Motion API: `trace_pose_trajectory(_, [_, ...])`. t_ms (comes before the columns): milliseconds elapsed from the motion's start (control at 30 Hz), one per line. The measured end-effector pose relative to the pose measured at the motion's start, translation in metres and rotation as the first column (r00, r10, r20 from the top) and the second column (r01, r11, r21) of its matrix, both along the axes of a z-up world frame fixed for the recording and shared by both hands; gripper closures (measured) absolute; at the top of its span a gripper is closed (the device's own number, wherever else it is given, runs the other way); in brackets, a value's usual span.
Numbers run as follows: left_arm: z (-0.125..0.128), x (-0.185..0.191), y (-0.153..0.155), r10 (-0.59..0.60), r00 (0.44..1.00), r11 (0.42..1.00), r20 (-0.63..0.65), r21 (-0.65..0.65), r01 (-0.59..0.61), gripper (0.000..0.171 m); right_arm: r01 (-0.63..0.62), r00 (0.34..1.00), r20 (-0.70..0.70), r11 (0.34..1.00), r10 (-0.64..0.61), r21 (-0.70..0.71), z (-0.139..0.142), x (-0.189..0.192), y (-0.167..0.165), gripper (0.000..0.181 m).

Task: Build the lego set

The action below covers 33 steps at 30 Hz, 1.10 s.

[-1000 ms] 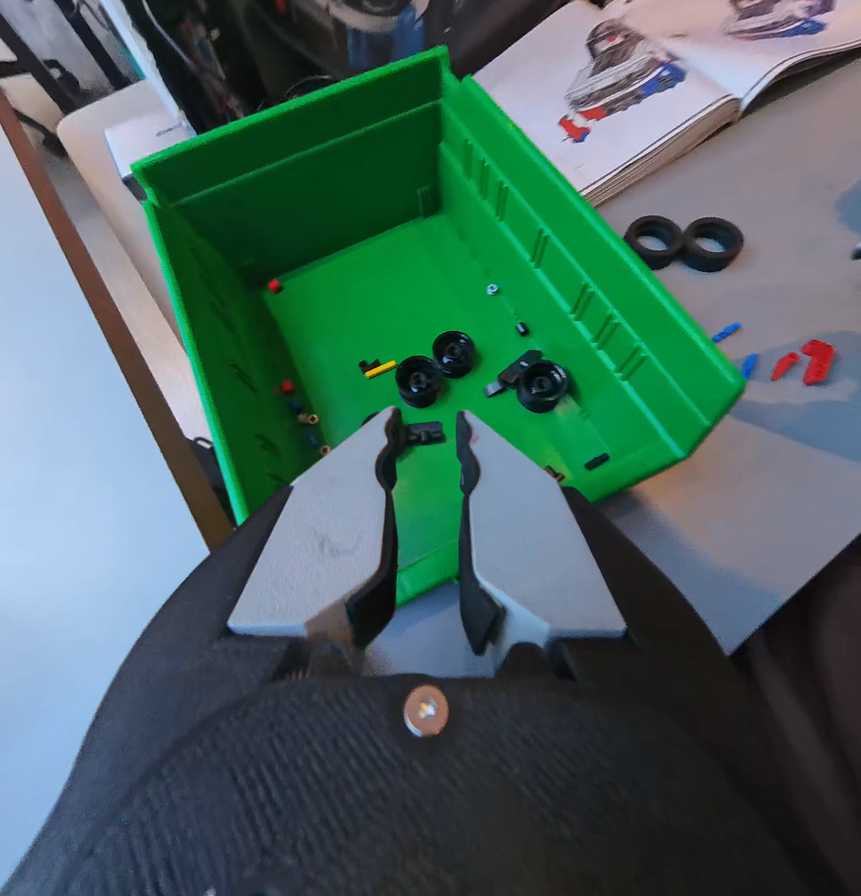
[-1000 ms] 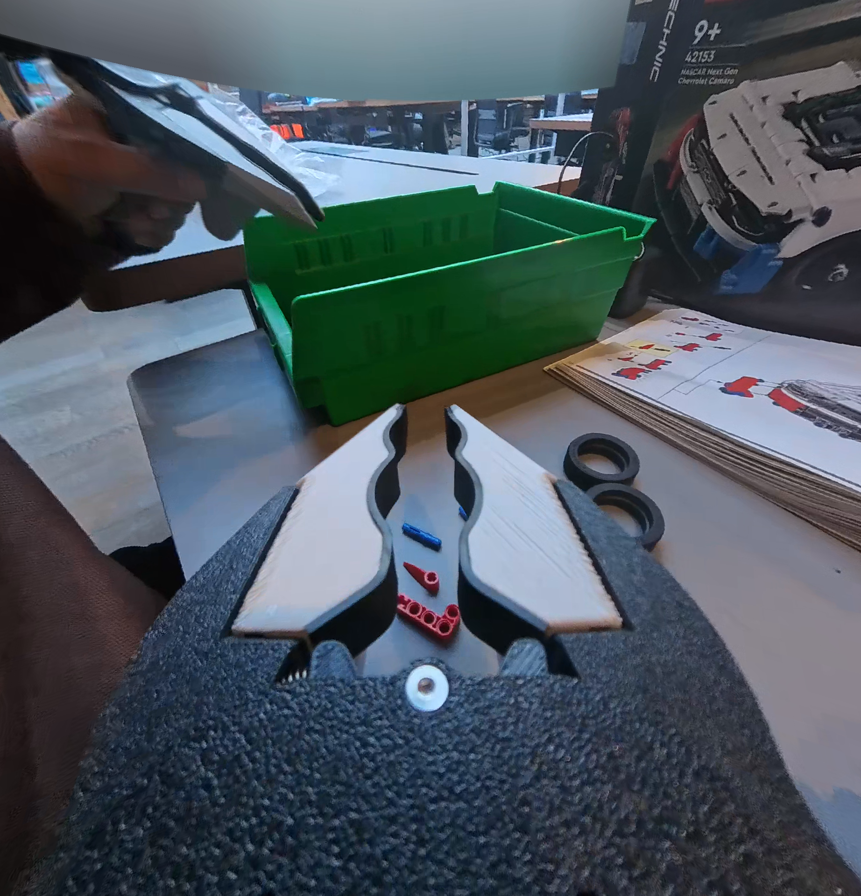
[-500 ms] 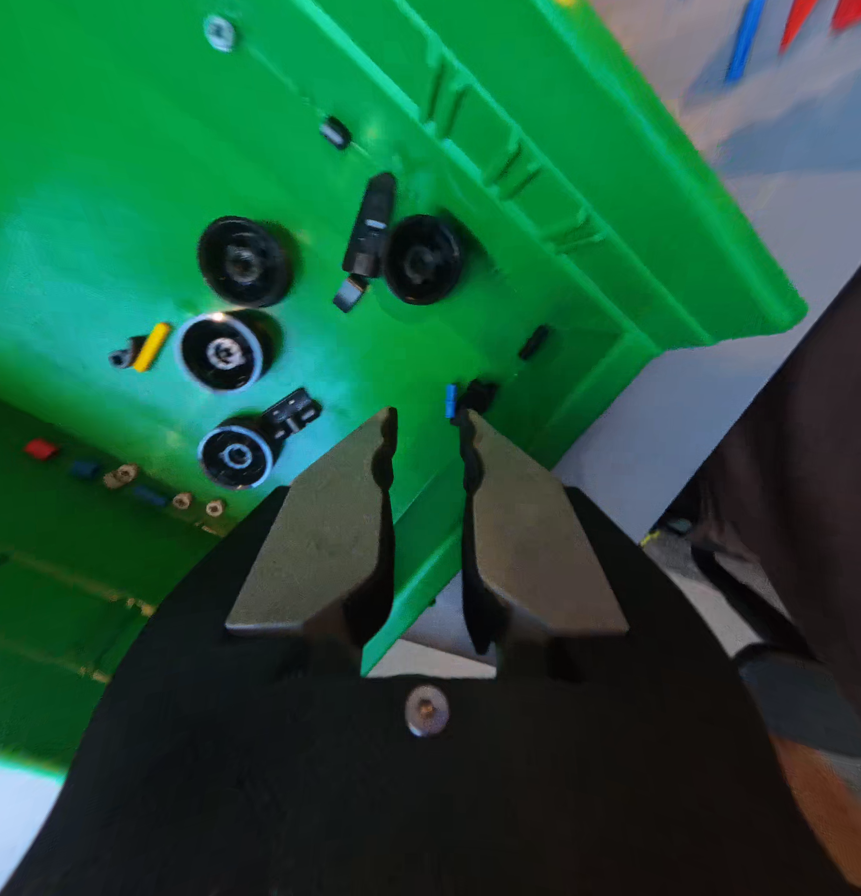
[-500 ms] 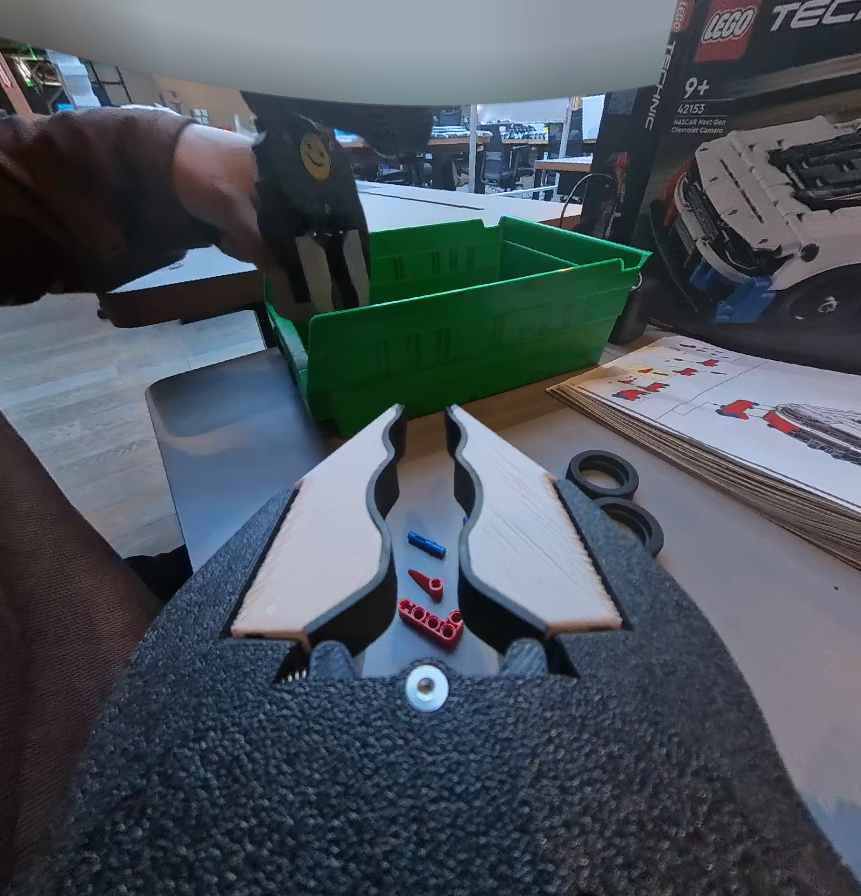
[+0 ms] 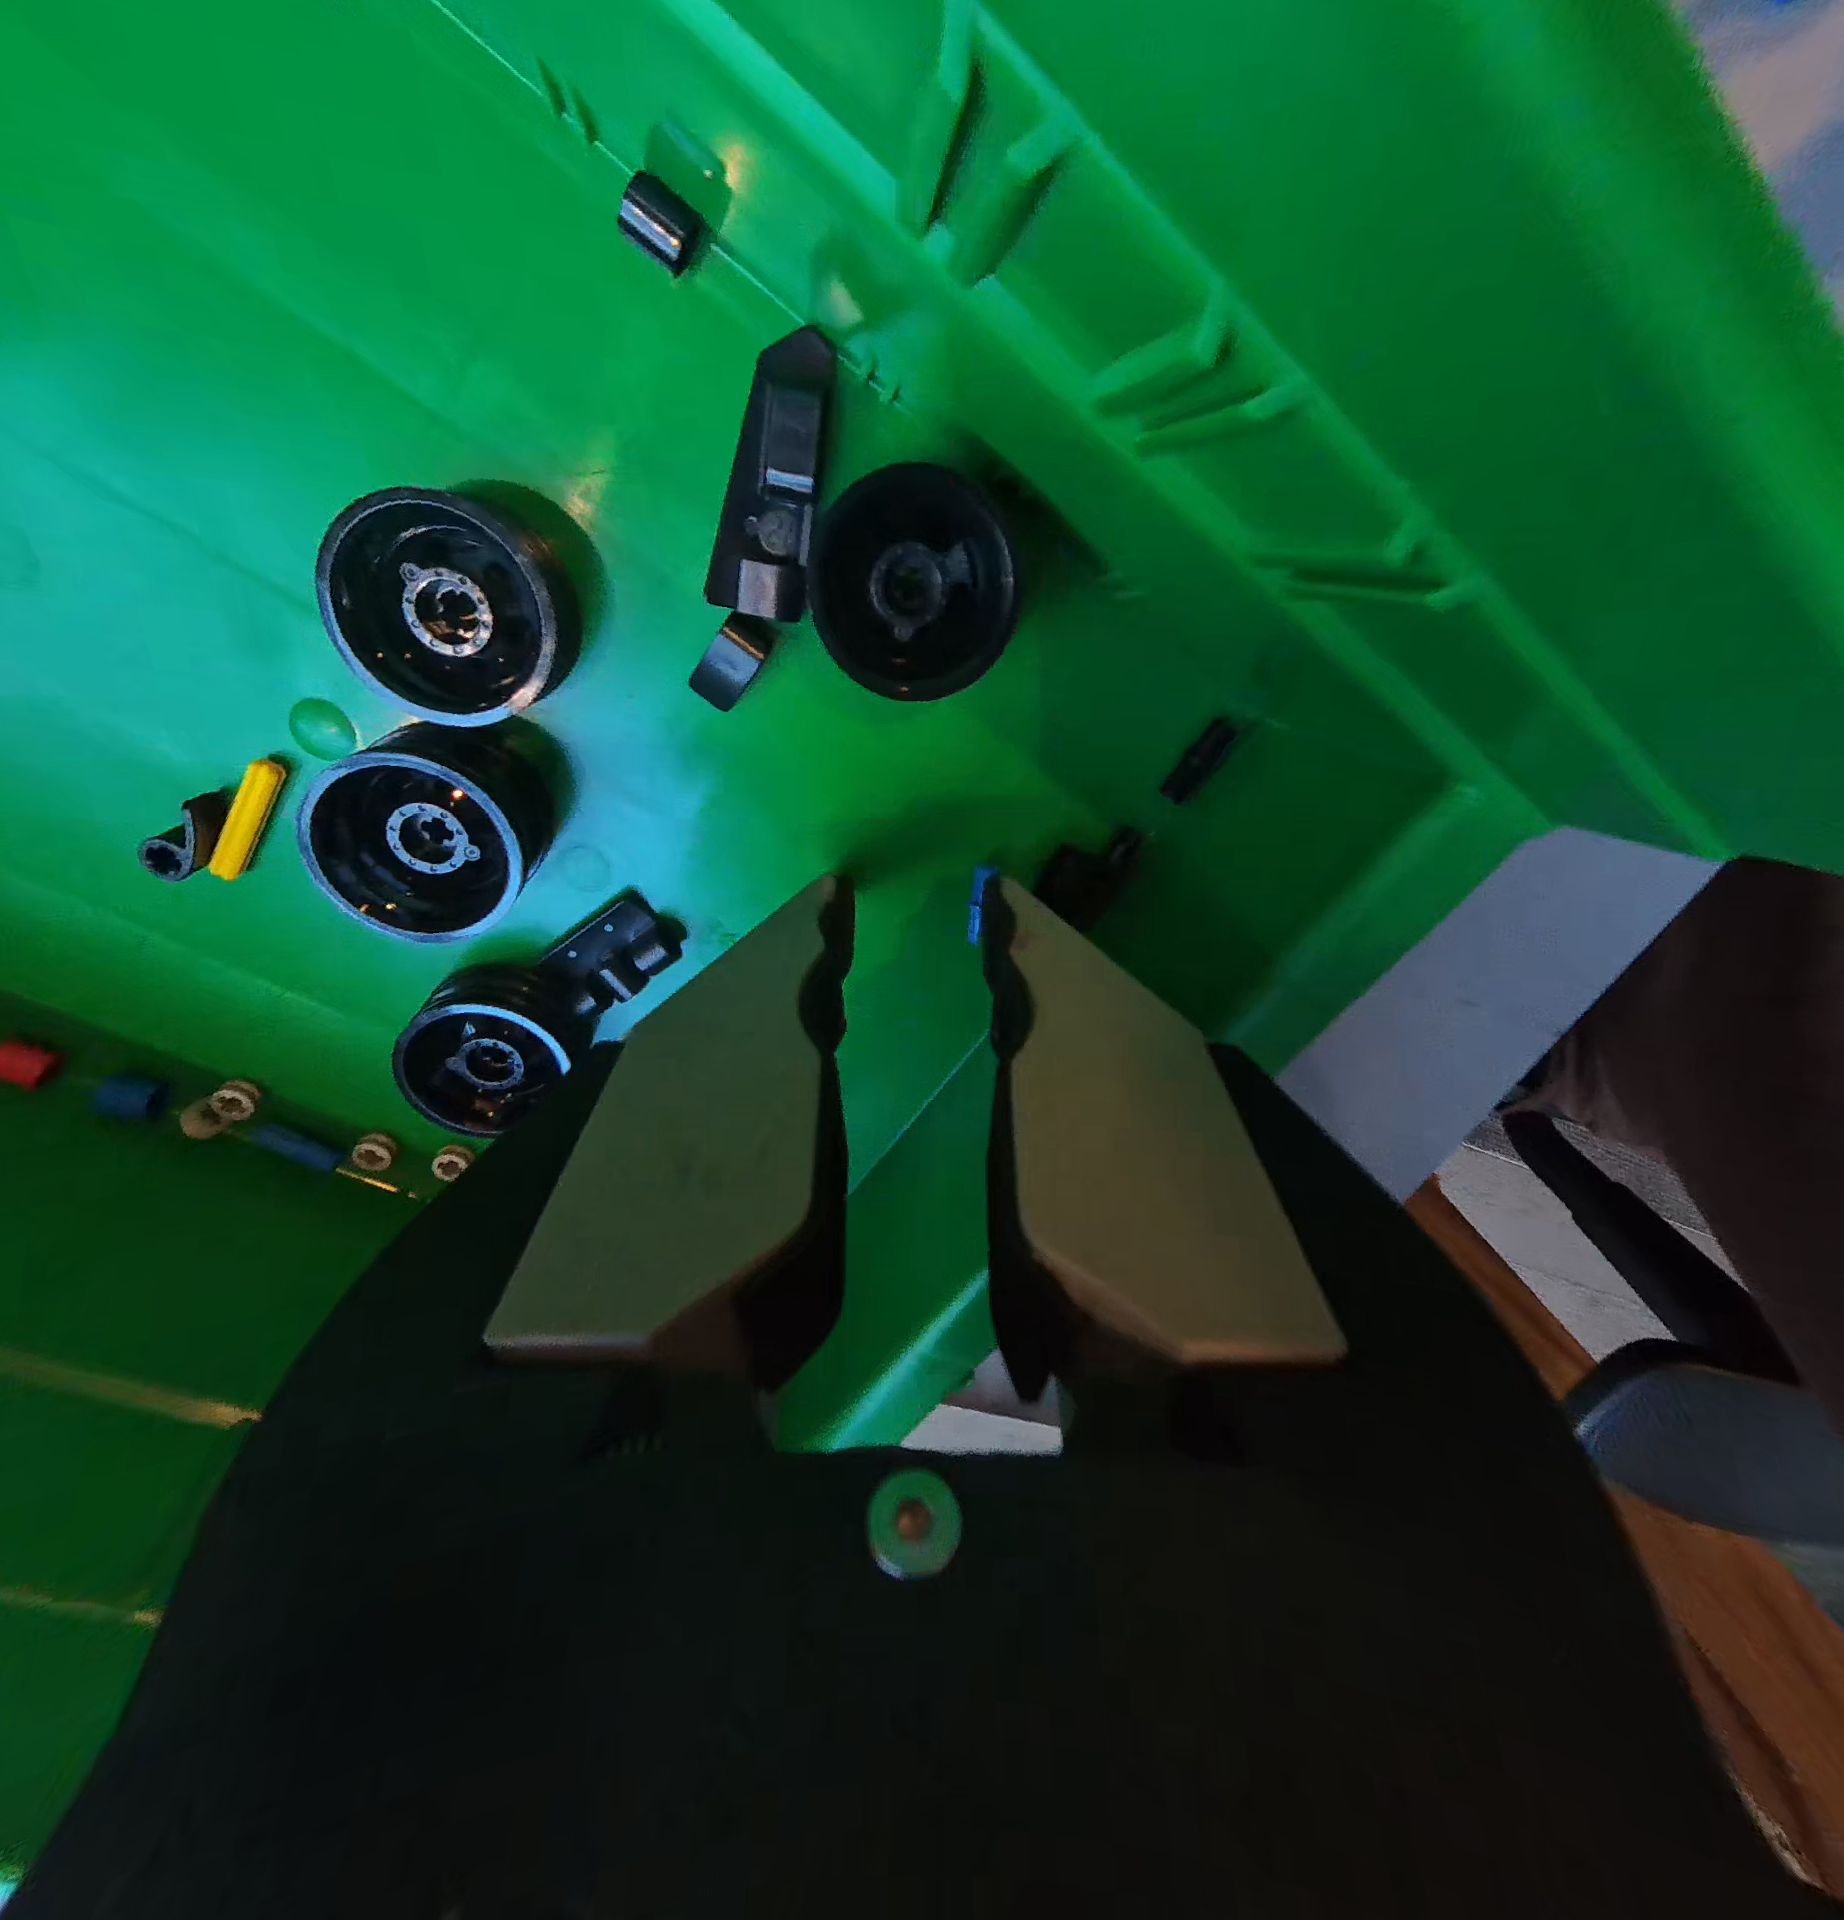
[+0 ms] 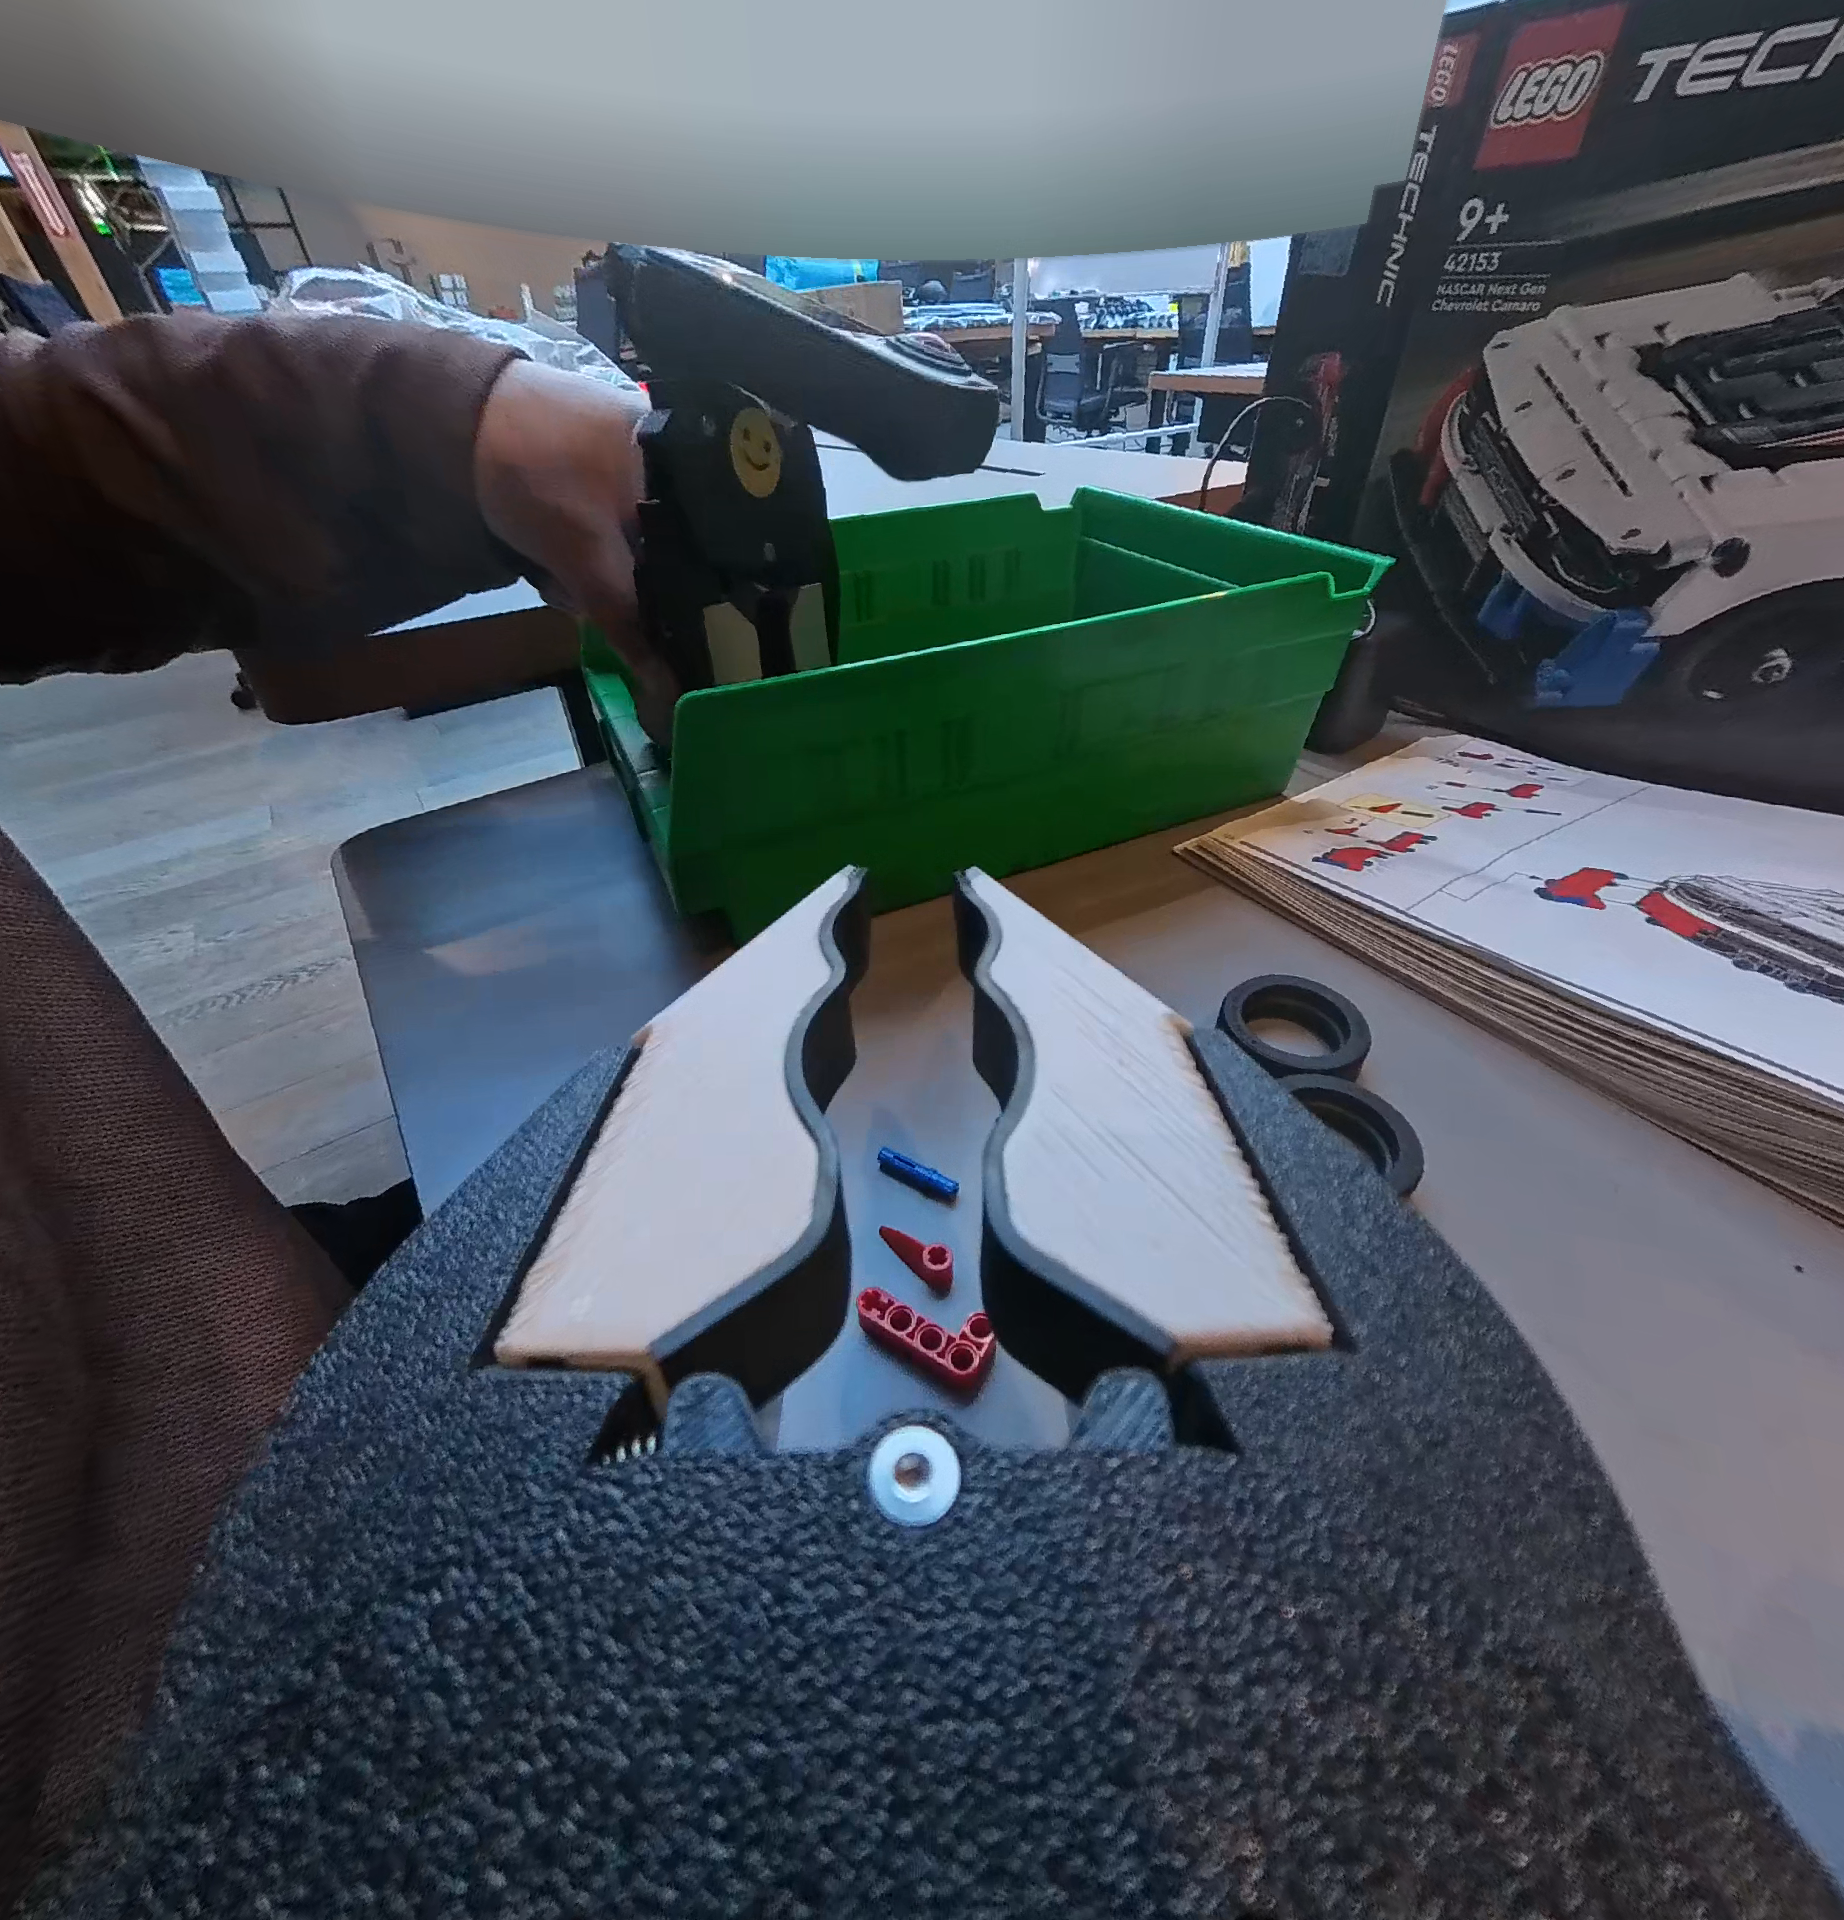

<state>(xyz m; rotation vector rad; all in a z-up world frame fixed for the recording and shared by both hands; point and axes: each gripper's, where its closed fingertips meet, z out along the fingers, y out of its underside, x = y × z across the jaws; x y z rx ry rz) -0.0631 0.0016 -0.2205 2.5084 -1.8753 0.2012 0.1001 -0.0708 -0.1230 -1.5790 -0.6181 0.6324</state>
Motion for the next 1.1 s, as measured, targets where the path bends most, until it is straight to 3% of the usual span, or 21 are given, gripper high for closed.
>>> trace_pose_trajectory(167, [0.002,-0.01,0.019,0.017,0.999,0.995,-0.031,0.101,-0.013,0.158,-0.002,1.0,0.004,1.0,0.002,0.001,0.0,-0.001,0.0,0.167])
trace_pose_trajectory(567, [0.017,-0.014,0.018,0.074,0.995,0.994,0.07,0.07,-0.079,0.162,-0.003,1.0,0.01,1.0,0.003,0.006,0.0,-0.001,0.0,0.167])
trace_pose_trajectory(800, [-0.001,-0.018,0.014,0.066,0.998,0.996,0.005,0.061,-0.066,0.16,-0.003,1.0,0.011,1.0,0.003,0.012,0.0,-0.002,-0.001,0.167])
trace_pose_trajectory(833, [-0.002,-0.018,0.019,0.068,0.998,0.994,0.003,0.09,-0.068,0.169,-0.003,1.0,0.012,1.0,0.003,0.013,0.0,-0.002,-0.001,0.167])
trace_pose_trajectory(933, [-0.002,-0.012,0.014,0.067,0.997,0.996,0.029,0.056,-0.069,0.17,-0.004,1.0,0.019,1.0,0.003,0.018,0.0,-0.002,-0.001,0.167])
trace_pose_trajectory(1100, [0.002,-0.007,0.019,0.076,0.995,0.991,0.067,0.108,-0.083,0.17,-0.011,0.999,0.044,1.0,0.01,0.029,0.0,-0.008,-0.006,0.171])
